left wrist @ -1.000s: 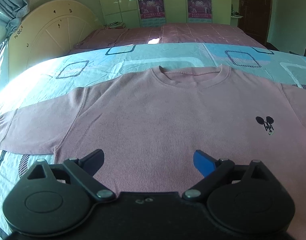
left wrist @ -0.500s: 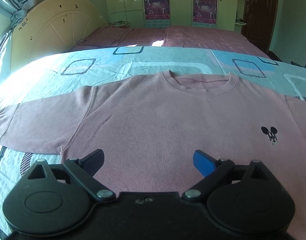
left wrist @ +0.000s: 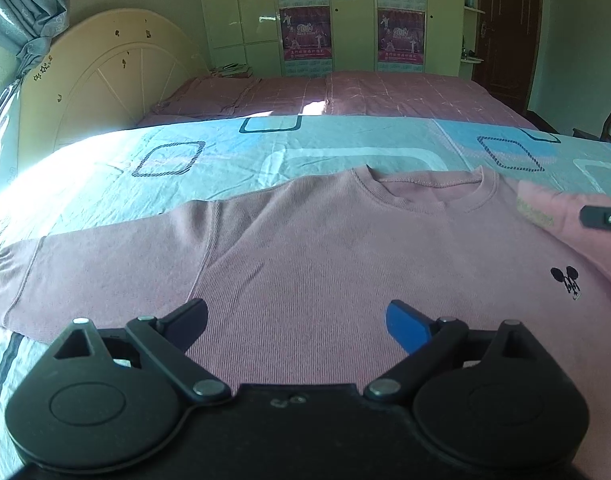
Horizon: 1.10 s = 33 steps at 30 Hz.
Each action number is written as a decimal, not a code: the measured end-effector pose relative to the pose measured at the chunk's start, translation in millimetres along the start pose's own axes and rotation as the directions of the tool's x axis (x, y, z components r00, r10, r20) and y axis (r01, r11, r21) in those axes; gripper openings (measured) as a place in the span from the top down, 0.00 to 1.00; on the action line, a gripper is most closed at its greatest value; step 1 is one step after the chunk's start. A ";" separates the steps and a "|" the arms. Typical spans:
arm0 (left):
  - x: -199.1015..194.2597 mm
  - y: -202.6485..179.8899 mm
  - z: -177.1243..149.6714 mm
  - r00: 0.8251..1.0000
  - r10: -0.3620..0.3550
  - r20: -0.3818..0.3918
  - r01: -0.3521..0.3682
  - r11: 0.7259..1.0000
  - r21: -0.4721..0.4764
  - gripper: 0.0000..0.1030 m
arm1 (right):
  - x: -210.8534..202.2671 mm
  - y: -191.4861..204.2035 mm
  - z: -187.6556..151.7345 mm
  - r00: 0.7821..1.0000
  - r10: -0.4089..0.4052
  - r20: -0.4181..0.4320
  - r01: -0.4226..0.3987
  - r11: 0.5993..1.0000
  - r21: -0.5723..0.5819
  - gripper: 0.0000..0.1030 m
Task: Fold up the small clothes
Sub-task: 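Fold the held sleeve across the chest with the right tool, release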
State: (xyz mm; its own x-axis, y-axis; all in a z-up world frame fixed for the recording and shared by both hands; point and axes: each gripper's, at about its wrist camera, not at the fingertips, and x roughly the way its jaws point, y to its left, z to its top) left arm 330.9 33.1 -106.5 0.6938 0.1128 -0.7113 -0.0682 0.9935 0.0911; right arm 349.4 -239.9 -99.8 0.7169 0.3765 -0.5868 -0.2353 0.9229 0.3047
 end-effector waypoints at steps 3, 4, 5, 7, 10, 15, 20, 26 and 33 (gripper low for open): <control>3.7 1.6 1.3 1.000 -0.025 0.002 0.025 1.000 0.000 0.07 | 22.3 22.8 -21.0 0.996 0.044 -0.083 -0.047 0.998 -0.035 0.96; 4.8 0.9 1.8 0.999 -0.035 0.000 0.035 0.999 0.002 0.07 | 26.4 26.7 -25.5 0.994 0.044 -0.101 -0.048 0.998 -0.040 0.96; 5.9 -0.7 2.0 0.999 -0.048 -0.002 0.048 0.999 0.005 0.07 | 29.1 28.8 -29.2 0.992 0.047 -0.118 -0.052 0.998 -0.039 0.86; 8.1 -6.7 2.1 0.996 -0.085 -0.005 0.085 0.996 0.017 0.06 | 28.3 32.3 -31.7 0.991 0.077 -0.111 -0.077 0.997 -0.003 0.49; 11.4 -25.5 1.6 0.987 -0.163 -0.009 0.163 0.985 0.046 0.06 | 7.2 19.6 -26.5 0.997 0.058 -0.046 -0.058 0.998 0.018 0.27; 22.3 -75.7 -2.2 0.951 -0.306 -0.046 0.309 0.945 0.106 0.07 | -31.2 -18.9 -20.2 0.997 -0.079 -0.006 0.079 0.995 0.055 0.27; 29.6 -133.0 -9.2 0.915 -0.398 -0.061 0.402 0.893 0.203 0.15 | -61.1 -63.4 -37.2 0.975 -0.220 -0.030 0.222 0.969 0.108 0.26; 51.0 -172.6 -15.1 0.937 -0.347 -0.042 0.344 0.898 0.275 0.21 | -81.5 -100.3 -59.5 0.954 -0.291 -0.072 0.299 0.936 0.185 0.26; 70.2 -156.0 -5.9 0.946 -0.322 0.019 0.313 0.930 0.191 0.58 | -84.3 -110.2 -74.3 0.939 -0.335 -0.082 0.345 0.922 0.174 0.26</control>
State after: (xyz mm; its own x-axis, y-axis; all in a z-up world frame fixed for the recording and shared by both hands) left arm 386.0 -113.8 -174.8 0.6923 -0.2139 -0.6892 0.2910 0.9567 -0.0046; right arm 266.1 -367.4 -139.7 0.6980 0.0505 -0.7143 0.1443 0.9671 0.2094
